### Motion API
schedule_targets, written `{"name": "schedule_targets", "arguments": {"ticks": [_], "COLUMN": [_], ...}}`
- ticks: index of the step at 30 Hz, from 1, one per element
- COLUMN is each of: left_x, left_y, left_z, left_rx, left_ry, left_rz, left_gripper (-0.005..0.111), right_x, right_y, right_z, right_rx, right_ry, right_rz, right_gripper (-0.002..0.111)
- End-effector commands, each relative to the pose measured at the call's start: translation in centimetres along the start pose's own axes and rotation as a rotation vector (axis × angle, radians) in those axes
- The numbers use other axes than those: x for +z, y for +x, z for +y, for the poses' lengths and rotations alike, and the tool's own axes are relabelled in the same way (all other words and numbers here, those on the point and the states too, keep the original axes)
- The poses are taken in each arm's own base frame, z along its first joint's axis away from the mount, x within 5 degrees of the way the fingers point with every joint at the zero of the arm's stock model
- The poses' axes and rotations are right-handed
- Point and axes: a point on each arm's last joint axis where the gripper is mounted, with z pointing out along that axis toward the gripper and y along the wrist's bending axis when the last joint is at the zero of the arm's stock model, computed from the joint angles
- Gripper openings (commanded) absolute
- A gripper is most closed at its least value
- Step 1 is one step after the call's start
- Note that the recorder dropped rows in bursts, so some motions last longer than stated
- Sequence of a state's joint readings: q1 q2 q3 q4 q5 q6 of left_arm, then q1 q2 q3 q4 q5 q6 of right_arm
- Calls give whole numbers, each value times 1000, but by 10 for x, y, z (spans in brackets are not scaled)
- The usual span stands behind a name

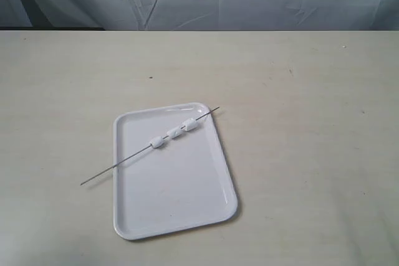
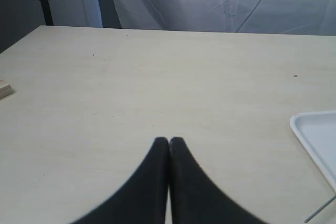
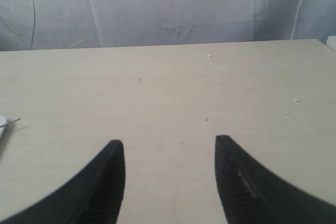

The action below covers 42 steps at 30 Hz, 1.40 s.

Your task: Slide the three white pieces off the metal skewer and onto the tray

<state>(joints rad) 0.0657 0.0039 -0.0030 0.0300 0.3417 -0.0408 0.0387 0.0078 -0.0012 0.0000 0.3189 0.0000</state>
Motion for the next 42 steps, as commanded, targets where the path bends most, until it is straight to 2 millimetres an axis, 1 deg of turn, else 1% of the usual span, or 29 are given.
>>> {"name": "schedule_targets", "arguments": {"ticks": [1,14,15,16,17,18,19,20,21,23,25,27,30,34,38,42], "left_x": [0,0,0,0,0,0,-1,-3,-8,-14,-18,-21,-23,-26,-31,-33], "left_y": [0,0,0,0,-1,-3,-14,-23,-37,-48,-54,-57,-60,-62,-67,-69], "left_z": [0,0,0,0,2,3,1,-1,-2,-3,-4,-4,-4,-5,-5,-5], "left_rx": [0,0,0,8,84,136,137,95,40,25,31,29,29,47,26,33], "left_ry": [9,9,9,6,-20,-35,-22,-1,21,31,35,39,41,43,49,52], "left_rz": [-7,-7,-7,-7,-15,-42,-159,-265,-424,-563,-647,-695,-728,-771,-848,-876], "left_gripper": [0,0,0,0,0,0,0,0,0,0,0,0,0,0,0,0], "right_x": [0,0,0,0,-1,-1,-2,-3,-7,-12,-18,-23,-27,-30,-33,-34], "right_y": [-1,-1,-1,-1,-3,-5,-15,-21,-34,-45,-53,-59,-64,-66,-69,-70], "right_z": [0,0,-1,-1,-2,-1,-1,-1,0,1,1,2,2,2,2,2], "right_rx": [1,1,-19,-34,-53,-53,-54,-54,-56,-56,-55,-55,-56,-53,-46,-46], "right_ry": [3,3,9,14,20,19,16,14,10,6,4,1,-1,-2,-2,-3], "right_rz": [-21,-21,-21,-21,-37,-64,-169,-243,-392,-521,-626,-714,-788,-830,-880,-889], "right_gripper": [50,50,50,50,50,50,50,50,50,50,50,50,50,50,50,50]}}
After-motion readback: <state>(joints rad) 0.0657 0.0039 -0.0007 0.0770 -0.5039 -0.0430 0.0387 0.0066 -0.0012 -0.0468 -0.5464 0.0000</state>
